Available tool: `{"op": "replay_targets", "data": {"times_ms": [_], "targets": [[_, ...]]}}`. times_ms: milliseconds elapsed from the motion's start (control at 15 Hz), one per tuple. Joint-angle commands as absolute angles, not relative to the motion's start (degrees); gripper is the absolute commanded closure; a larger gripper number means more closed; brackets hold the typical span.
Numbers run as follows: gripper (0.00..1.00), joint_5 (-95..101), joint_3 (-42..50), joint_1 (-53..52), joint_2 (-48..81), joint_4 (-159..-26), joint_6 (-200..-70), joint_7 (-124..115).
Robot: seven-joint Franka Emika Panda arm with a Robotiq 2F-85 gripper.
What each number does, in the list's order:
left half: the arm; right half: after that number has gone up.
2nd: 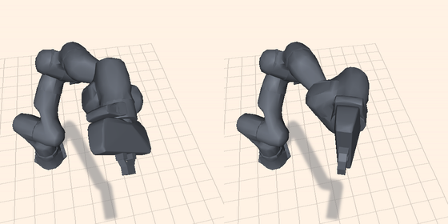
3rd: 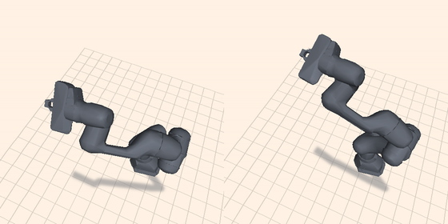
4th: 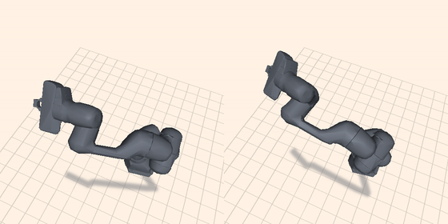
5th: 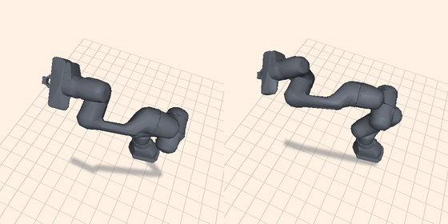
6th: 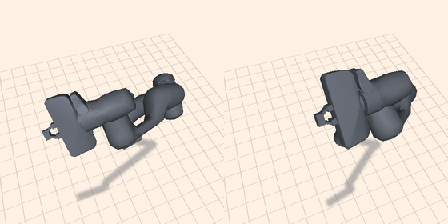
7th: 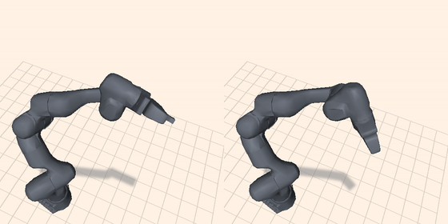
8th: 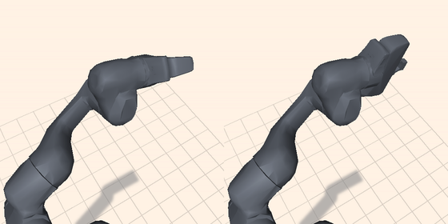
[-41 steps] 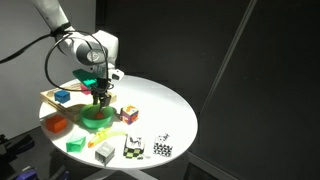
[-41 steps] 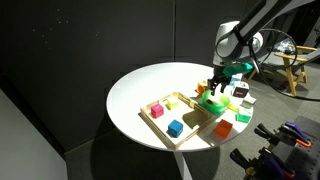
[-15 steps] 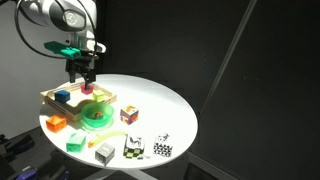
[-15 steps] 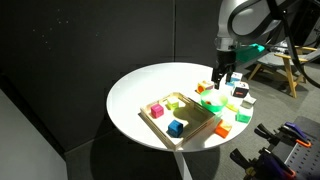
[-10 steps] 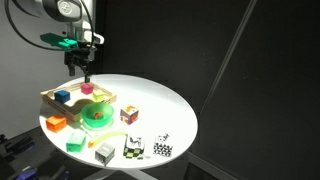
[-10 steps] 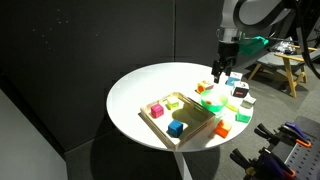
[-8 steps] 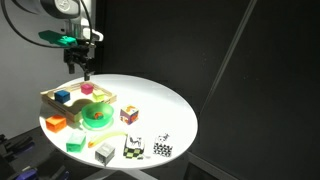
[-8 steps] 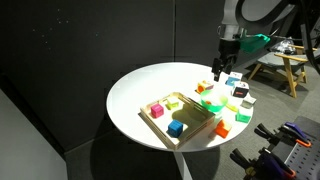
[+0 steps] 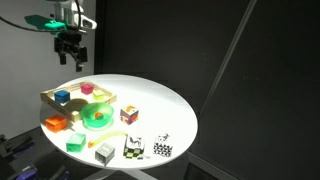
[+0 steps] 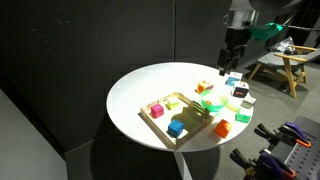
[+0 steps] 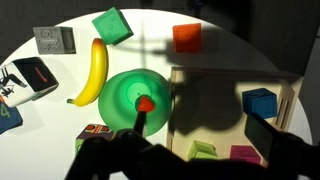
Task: Put the toy strawberry in the bowl
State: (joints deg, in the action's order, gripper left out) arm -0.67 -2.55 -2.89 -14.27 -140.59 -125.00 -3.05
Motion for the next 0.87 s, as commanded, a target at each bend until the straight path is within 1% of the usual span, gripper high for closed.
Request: {"op": "replay_targets", "data": {"times_ms": [0, 267, 333, 800], "targets": [[0.0, -2.0, -2.6, -3.3, -18.6, -141.6, -120.7, -2.5], [0.0, -1.8, -2.7, -3.4, -20.4, -141.7, -118.5, -2.1], [0.0, -0.9, -2.9, -3.0, -18.4, -140.9, -119.7, -3.0], [0.0, -0.9, -2.9, -3.1, -18.9, -141.1, -119.3, -3.0]]}}
